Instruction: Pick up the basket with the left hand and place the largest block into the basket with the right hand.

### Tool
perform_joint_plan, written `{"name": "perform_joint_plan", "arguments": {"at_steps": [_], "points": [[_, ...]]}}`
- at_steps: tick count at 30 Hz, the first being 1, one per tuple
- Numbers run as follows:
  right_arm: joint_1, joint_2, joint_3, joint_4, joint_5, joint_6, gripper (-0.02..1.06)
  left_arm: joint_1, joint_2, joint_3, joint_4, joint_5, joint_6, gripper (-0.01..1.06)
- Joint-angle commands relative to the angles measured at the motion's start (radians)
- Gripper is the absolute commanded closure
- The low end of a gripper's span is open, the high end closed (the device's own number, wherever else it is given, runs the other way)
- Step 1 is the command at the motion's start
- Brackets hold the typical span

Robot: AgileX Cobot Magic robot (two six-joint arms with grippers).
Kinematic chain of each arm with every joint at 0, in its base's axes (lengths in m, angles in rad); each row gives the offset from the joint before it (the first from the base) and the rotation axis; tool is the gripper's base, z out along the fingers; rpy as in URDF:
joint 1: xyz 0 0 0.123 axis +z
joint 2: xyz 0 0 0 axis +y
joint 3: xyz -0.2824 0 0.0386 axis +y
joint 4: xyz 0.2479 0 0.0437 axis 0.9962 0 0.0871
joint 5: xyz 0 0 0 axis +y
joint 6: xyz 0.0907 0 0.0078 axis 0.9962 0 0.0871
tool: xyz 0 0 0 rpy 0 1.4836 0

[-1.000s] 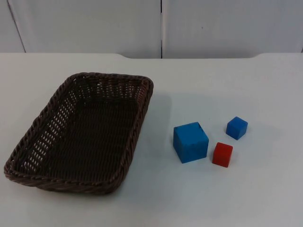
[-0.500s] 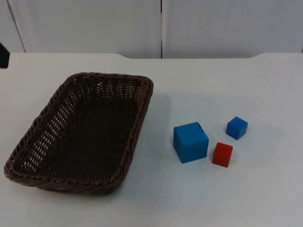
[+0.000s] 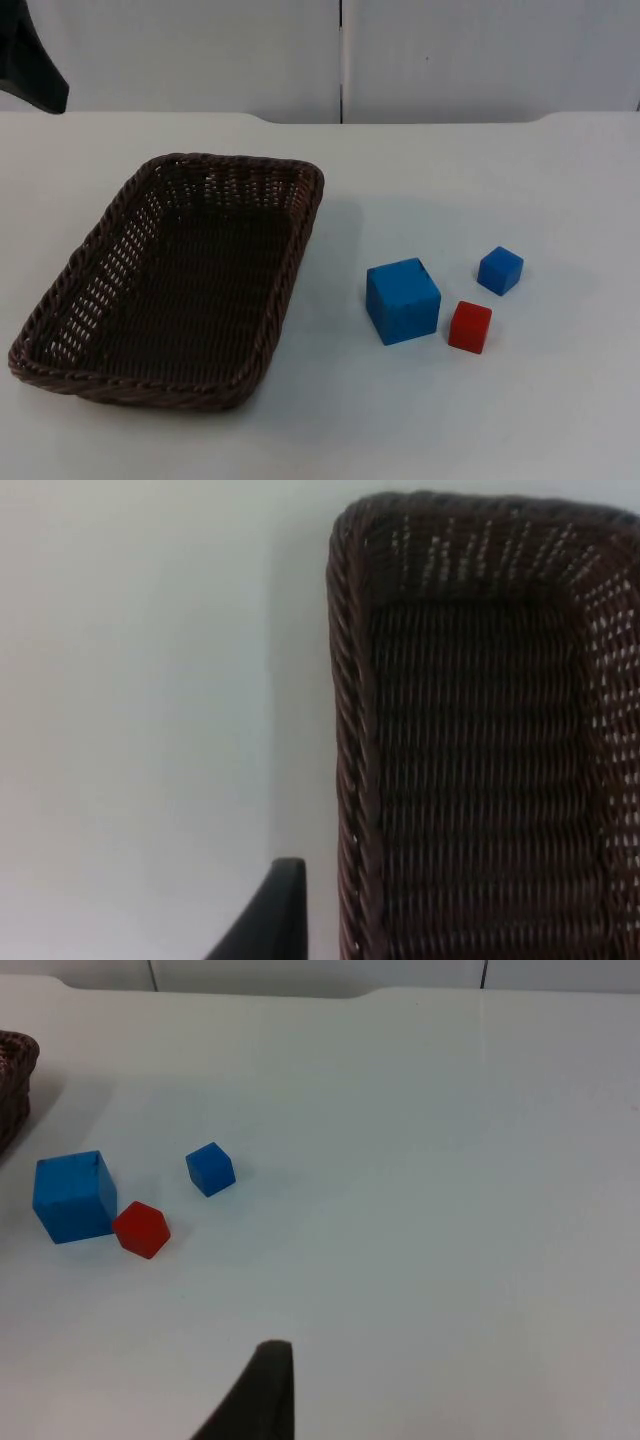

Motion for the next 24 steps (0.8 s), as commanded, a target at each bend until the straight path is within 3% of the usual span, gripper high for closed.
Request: {"name": "perform_joint_plan", "arguments": {"at_steps": [1, 24], "points": [[-0.006, -0.003, 0.003, 0.002, -0.005, 0.000, -0.01, -0.002, 0.043, -0.021, -0.016, 0.002, 0.012, 0.00], [-0.006, -0.003, 0.003, -0.002, -0.005, 0.000, -0.01, -0.032, 0.398, -0.151, -0.069, 0.016, 0.086, 0.00]]}}
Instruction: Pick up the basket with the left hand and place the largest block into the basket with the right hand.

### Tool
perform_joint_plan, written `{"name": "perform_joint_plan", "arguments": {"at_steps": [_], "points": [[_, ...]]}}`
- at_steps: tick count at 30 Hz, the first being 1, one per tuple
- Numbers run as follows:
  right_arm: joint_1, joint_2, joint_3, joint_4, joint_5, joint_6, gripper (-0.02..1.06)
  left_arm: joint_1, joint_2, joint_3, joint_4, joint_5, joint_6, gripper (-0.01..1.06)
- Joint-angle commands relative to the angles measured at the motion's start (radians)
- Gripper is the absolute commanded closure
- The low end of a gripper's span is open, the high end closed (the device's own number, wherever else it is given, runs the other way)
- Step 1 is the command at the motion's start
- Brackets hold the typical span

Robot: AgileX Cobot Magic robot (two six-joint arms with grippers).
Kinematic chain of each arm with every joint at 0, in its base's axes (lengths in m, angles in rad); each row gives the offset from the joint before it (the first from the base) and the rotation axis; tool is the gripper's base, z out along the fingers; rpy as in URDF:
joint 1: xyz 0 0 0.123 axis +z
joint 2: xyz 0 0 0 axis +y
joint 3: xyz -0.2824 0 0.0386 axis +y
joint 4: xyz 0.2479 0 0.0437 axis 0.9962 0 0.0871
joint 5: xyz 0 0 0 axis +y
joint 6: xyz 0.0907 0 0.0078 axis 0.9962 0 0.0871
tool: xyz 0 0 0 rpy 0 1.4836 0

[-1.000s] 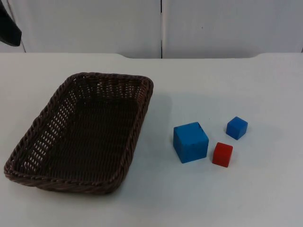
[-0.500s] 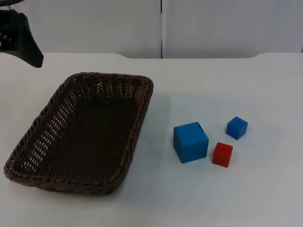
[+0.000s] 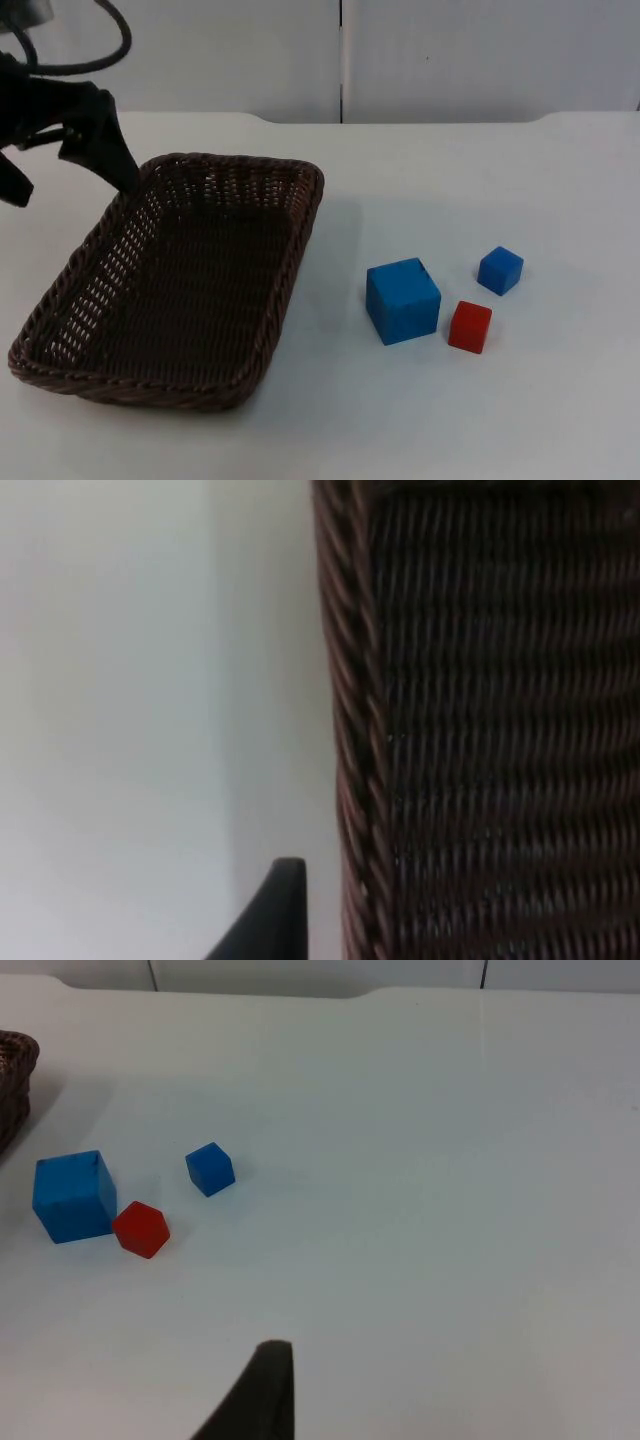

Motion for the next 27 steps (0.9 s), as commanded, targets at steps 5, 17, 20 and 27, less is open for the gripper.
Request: {"name": "perform_joint_plan", "arguments": {"at_steps": [5, 17, 20, 27], "points": [[-0.006, -0.003, 0.003, -0.002, -0.005, 0.000, -0.01, -0.004, 0.090, -0.047, -0.006, -0.017, 0.005, 0.00], [-0.006, -0.003, 0.003, -0.002, -0.005, 0.000, -0.01, -0.004, 0.234, -0.154, -0.018, 0.022, 0.034, 0.00], [-0.006, -0.003, 0.003, 0.000, -0.005, 0.000, -0.01, -0.004, 0.281, -0.200, -0.057, 0.059, 0.063, 0.00], [-0.006, -0.003, 0.003, 0.000, -0.005, 0.000, -0.01, -0.004, 0.331, -0.212, -0.076, 0.051, 0.095, 0.00]]}}
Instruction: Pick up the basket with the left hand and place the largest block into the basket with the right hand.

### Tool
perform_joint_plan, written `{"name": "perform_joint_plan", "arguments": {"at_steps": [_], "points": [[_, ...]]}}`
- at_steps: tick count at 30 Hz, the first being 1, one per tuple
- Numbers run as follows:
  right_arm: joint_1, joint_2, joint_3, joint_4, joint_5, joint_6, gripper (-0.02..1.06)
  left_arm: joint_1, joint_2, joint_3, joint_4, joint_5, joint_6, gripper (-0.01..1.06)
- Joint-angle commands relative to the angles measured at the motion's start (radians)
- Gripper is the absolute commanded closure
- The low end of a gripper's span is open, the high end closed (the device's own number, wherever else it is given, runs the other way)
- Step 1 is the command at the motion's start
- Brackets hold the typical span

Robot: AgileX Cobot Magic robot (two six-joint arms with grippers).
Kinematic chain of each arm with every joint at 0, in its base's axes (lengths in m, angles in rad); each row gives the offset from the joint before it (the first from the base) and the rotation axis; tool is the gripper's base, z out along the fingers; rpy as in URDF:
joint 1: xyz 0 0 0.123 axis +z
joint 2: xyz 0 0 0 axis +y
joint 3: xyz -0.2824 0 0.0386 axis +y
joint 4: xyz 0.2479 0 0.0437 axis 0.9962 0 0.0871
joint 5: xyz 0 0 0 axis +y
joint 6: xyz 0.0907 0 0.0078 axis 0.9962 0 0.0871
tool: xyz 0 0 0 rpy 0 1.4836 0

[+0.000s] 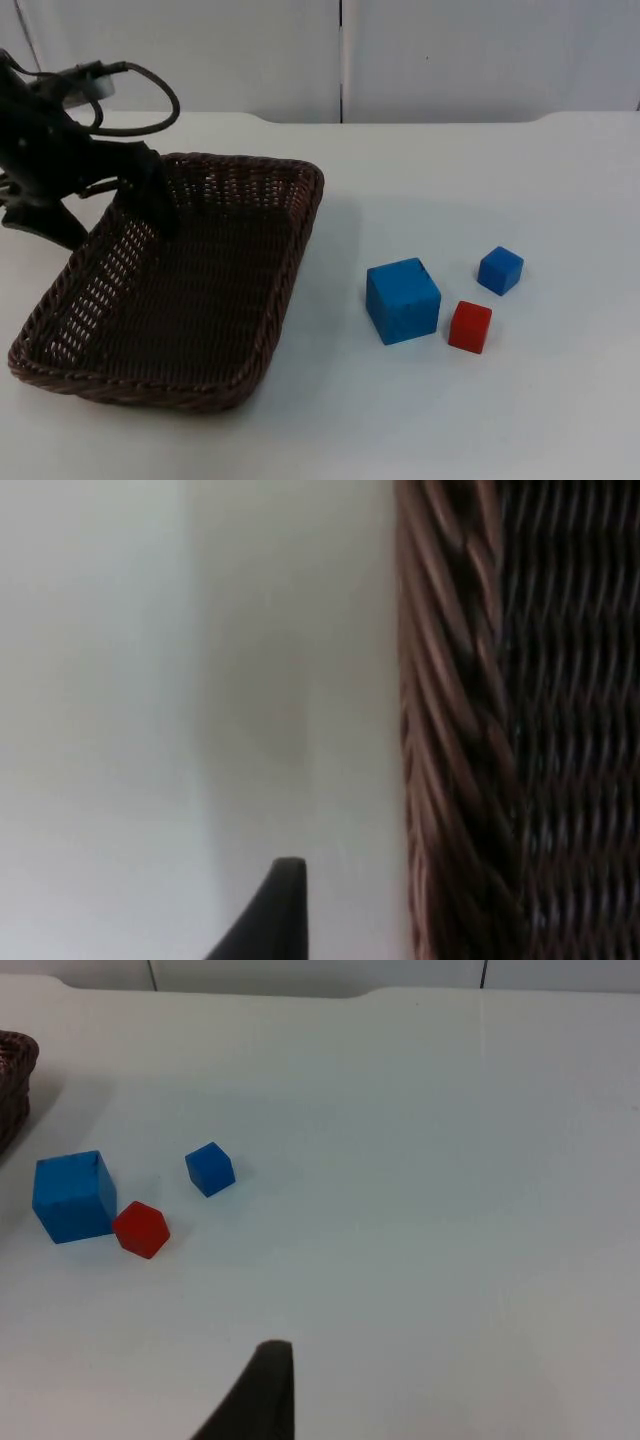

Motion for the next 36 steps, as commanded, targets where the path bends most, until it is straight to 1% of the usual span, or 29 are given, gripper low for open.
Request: {"name": "perform_joint_plan", "arguments": {"at_steps": [1, 10, 14, 15, 19, 20, 22, 23, 24, 25, 26, 27, 28, 29, 32, 35, 36], "points": [[-0.006, -0.003, 0.003, 0.000, -0.005, 0.000, -0.01, -0.004, 0.015, -0.007, -0.022, 0.003, 0.020, 0.00], [-0.006, -0.003, 0.003, 0.000, -0.005, 0.000, -0.01, -0.004, 0.053, -0.007, -0.030, -0.003, 0.037, 0.01], [-0.006, -0.003, 0.003, 0.000, -0.005, 0.000, -0.01, -0.004, 0.053, -0.007, -0.030, -0.003, 0.037, 0.05], [-0.006, -0.003, 0.003, 0.000, -0.005, 0.000, -0.01, -0.004, 0.053, -0.007, -0.030, -0.003, 0.037, 0.10], [-0.006, -0.003, 0.003, 0.000, -0.005, 0.000, -0.01, -0.004, 0.053, -0.007, -0.028, 0.005, 0.037, 0.35], [-0.006, -0.003, 0.003, 0.000, -0.005, 0.000, -0.01, -0.004, 0.053, -0.007, -0.028, 0.005, 0.037, 0.35], [-0.006, -0.003, 0.003, 0.000, -0.005, 0.000, -0.01, -0.004, 0.053, -0.007, -0.028, 0.006, 0.030, 0.54], [-0.006, -0.003, 0.003, 0.000, -0.005, 0.000, -0.01, -0.004, 0.053, -0.007, -0.028, 0.006, 0.022, 0.61], [-0.006, -0.003, 0.003, 0.000, -0.005, 0.000, -0.01, -0.004, 0.053, -0.007, -0.028, 0.006, 0.005, 0.70], [-0.006, -0.003, 0.003, 0.000, -0.005, 0.000, -0.01, -0.004, 0.053, -0.007, -0.028, 0.006, 0.005, 0.70], [-0.006, -0.003, 0.003, 0.000, -0.005, 0.000, -0.01, -0.004, 0.053, -0.007, -0.028, 0.006, -0.003, 0.76], [-0.006, -0.003, 0.003, 0.000, -0.005, 0.000, -0.01, -0.004, 0.053, -0.007, -0.032, 0.006, -0.013, 0.90], [-0.006, -0.003, 0.003, 0.000, -0.005, 0.000, -0.01, -0.004, 0.053, -0.007, -0.032, 0.007, -0.021, 1.00], [-0.006, -0.003, 0.003, 0.000, -0.005, 0.000, -0.01, -0.004, 0.053, -0.007, -0.032, 0.007, -0.030, 1.05], [-0.006, -0.003, 0.003, 0.000, -0.005, 0.000, -0.01, -0.004, 0.053, -0.007, -0.032, 0.012, -0.067, 1.05], [-0.006, -0.003, 0.003, 0.000, -0.005, 0.000, -0.01, -0.004, 0.053, -0.007, -0.056, 0.051, -0.083, 1.05], [-0.006, -0.003, 0.003, 0.000, -0.005, 0.000, -0.01, -0.004, 0.053, -0.007, -0.056, 0.051, -0.083, 1.05]]}}
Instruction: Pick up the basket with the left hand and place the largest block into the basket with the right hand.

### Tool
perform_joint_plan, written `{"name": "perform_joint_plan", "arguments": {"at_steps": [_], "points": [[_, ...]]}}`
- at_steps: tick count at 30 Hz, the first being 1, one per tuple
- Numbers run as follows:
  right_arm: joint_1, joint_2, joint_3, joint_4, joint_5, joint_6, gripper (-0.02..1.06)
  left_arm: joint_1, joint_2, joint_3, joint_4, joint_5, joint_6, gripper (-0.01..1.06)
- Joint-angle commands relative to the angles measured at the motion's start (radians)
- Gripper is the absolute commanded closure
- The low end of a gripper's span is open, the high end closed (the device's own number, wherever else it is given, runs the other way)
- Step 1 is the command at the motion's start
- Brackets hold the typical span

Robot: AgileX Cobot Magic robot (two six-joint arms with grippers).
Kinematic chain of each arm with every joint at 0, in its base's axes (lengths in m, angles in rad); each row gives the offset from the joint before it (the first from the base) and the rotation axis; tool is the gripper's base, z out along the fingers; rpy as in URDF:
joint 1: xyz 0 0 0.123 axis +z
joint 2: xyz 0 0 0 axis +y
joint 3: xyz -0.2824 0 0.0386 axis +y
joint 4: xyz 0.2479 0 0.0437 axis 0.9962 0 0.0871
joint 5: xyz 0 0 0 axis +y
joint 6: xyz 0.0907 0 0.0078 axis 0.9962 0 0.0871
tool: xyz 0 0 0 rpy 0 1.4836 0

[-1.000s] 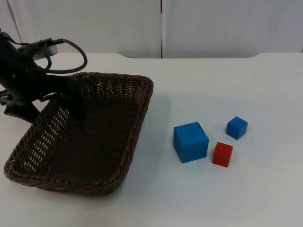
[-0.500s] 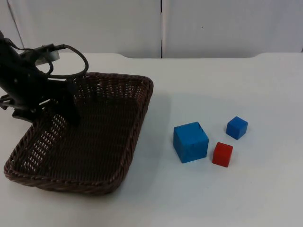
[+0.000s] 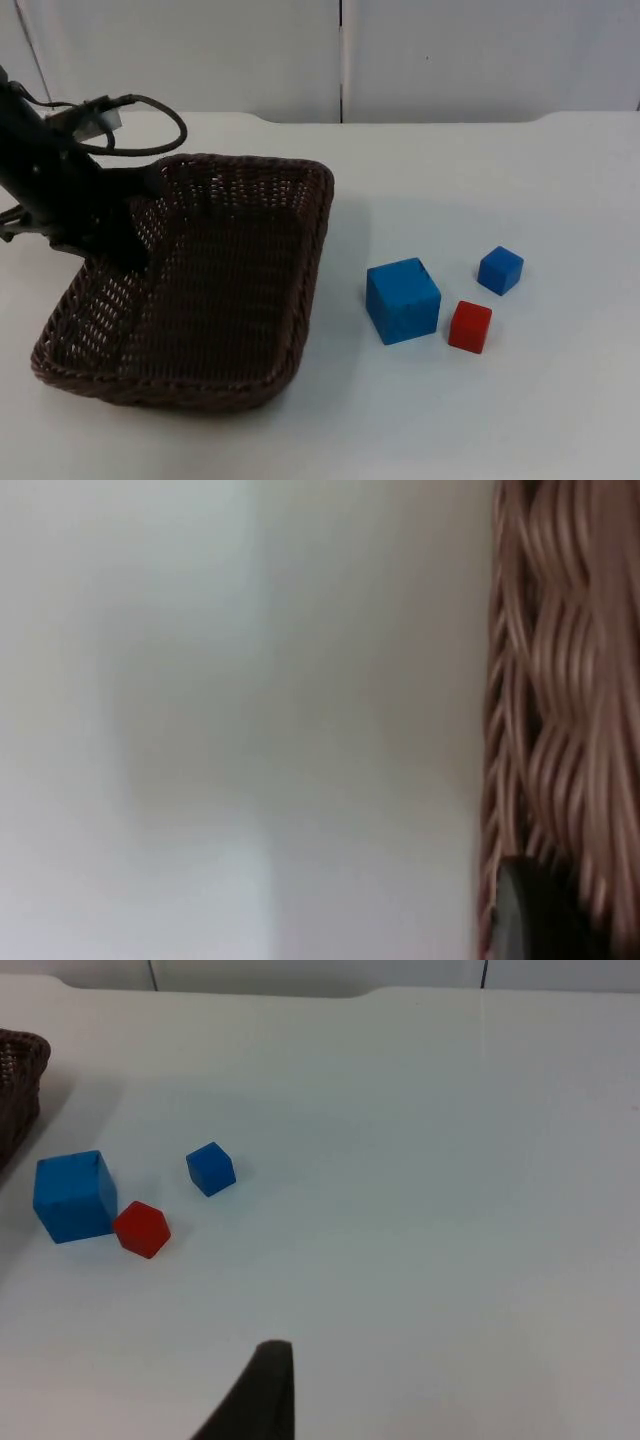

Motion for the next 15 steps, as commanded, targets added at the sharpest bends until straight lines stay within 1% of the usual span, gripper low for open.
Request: {"name": "perform_joint_plan", "arguments": {"at_steps": [1, 5, 11, 15], "points": [[-0.006, -0.003, 0.003, 0.000, -0.005, 0.000, -0.01, -0.004, -0.005, -0.005, -0.043, 0.044, -0.021, 1.05], [-0.006, -0.003, 0.003, 0.000, -0.005, 0.000, -0.01, -0.004, -0.035, -0.005, -0.079, 0.107, -0.027, 1.05], [-0.006, -0.003, 0.003, 0.000, -0.005, 0.000, -0.01, -0.004, -0.119, 0.002, -0.085, 0.122, -0.045, 1.05], [-0.006, -0.003, 0.003, 0.000, -0.005, 0.000, -0.01, -0.003, -0.241, 0.014, -0.077, 0.164, -0.067, 1.05]]}}
